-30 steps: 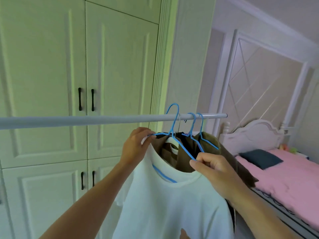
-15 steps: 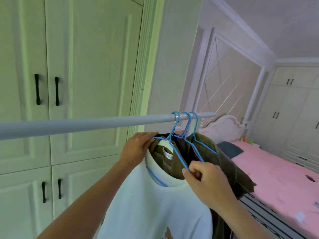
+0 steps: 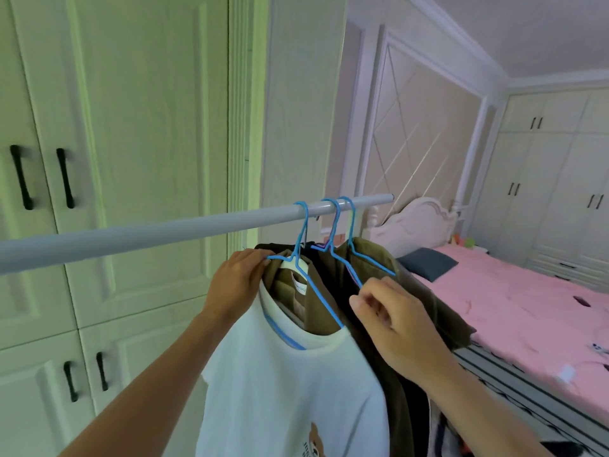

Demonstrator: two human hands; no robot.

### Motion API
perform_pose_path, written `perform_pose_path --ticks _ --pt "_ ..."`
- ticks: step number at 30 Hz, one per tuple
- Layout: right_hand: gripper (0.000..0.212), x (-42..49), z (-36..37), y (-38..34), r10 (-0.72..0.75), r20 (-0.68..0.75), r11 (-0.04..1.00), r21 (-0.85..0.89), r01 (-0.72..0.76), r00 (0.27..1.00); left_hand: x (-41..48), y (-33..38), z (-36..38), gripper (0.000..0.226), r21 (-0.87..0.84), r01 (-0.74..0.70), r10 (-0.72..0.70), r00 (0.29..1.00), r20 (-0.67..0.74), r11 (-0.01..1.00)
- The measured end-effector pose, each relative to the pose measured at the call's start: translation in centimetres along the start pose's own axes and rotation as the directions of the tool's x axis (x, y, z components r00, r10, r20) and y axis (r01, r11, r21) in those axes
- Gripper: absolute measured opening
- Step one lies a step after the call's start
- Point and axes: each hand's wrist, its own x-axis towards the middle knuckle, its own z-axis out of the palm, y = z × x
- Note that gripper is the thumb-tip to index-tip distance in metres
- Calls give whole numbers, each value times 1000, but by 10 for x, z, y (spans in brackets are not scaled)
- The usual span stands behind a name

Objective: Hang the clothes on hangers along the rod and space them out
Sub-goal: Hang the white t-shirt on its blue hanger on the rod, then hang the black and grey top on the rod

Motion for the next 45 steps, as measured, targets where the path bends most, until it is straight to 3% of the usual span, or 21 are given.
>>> perform_pose_path --ticks 2,4,7,11,14,19,23,27,31,39,45 --pt "12 -2 -5 11 -93 -152 982 -177 66 984 -1 -1 0 46 1 43 -43 999 -5 999" --pt "18 -2 -6 19 -121 -164 948 -312 65 979 -3 2 -1 43 2 91 -91 996 -12 996" --pt "37 0 -7 31 -27 -66 924 -382 0 997 -8 13 -4 44 -8 136 -136 990 -23 991" --pt "12 8 -13 32 12 126 902 -430 44 992 -16 34 -12 45 -22 182 -182 983 -12 983" --pt "16 20 -10 36 59 212 940 -340 17 976 -21 47 -20 47 -7 209 -209 977 -44 978" --pt "25 29 3 49 97 280 995 -15 -97 955 -36 82 -28 46 18 242 -240 968 -74 970" --pt "29 33 0 55 131 302 923 311 -228 944 -55 115 -35 42 70 256 -250 964 -92 964" --pt "25 39 -11 56 77 304 884 420 -206 950 -68 141 -42 41 108 285 -272 954 -125 952" --pt "19 54 -20 58 42 299 887 428 -174 953 -70 162 -44 41 146 295 -275 951 -141 944" --pt "3 44 -26 70 -83 244 987 157 45 966 -68 190 -43 34 196 311 -285 947 -147 930" --pt "11 44 -26 83 -167 157 985 63 159 973 -69 209 -35 34 246 247 -212 964 -163 937"
